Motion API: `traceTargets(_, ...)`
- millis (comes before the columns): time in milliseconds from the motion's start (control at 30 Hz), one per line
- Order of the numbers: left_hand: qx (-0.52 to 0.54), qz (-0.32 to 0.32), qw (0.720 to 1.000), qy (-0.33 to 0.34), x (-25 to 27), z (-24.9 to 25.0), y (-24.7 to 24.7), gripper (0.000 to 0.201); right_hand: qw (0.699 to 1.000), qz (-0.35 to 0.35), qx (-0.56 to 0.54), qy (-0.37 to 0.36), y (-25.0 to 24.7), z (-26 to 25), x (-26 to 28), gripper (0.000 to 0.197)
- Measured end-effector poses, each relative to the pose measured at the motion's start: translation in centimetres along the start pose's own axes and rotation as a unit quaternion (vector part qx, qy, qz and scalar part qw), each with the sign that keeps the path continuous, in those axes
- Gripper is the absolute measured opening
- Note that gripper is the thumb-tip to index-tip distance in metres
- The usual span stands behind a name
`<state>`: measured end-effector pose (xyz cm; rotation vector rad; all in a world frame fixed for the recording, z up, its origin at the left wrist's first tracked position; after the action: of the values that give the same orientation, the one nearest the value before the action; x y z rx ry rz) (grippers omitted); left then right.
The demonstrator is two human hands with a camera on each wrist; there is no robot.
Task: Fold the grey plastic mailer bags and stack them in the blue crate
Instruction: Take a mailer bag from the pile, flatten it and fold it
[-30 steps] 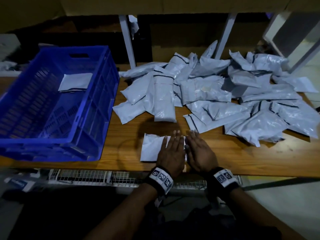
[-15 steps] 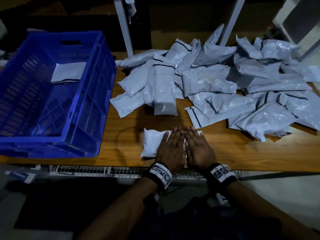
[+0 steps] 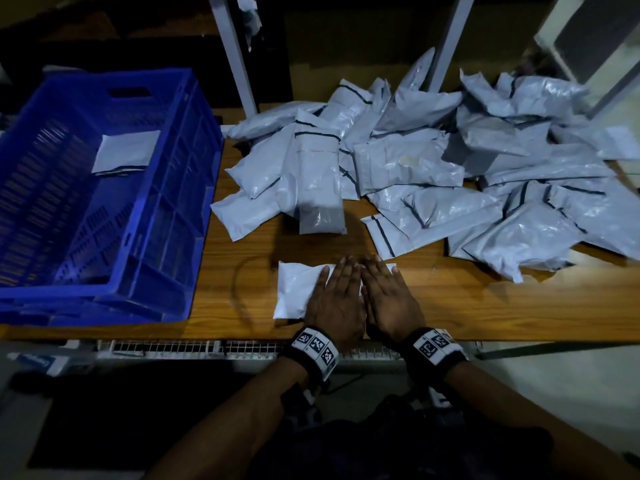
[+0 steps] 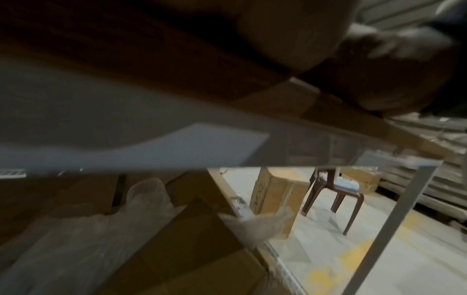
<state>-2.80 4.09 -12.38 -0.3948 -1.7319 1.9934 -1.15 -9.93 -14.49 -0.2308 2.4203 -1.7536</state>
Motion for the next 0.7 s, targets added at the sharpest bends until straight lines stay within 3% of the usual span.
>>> traceTargets(133,-0.006,-0.014,1.0,0.006,0.4,-0.7,-1.2,0.071,1.0,-0.012,0.009,0.0,-1.3,-0.6,0.0,0.064)
traceTargets(300,-0.025,0.051,0.998,0.01,2.6,-2.5,-3.3,0.073,0.999,0.023,0.021,-0.028,-3.5,-2.6,-0.8,0.066)
traceTargets(500,-0.032,-0.008,0.999,-0.001,3.8,-5.5,-1.3,0.079,0.996,-0.027,0.088,-0.012,-1.3,-3.5,-1.3,0.066)
traceTargets(700,-0.015,0.015,1.0,0.011,3.8,-5.9,0.0,0.079,0.995,-0.008,0.103,-0.009,-1.2,-3.7,-1.2,0.062)
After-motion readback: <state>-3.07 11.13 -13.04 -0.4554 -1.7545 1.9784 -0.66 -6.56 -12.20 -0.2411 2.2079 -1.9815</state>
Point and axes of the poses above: each hand's wrist, its own x-axis away from the middle knuckle, its own y-axis out of the palm, z = x × y, the point moved 2 cm from there along -x, towards the middle knuckle, and after that the axes turned 15 degrees about y, right-handed, at the moved point
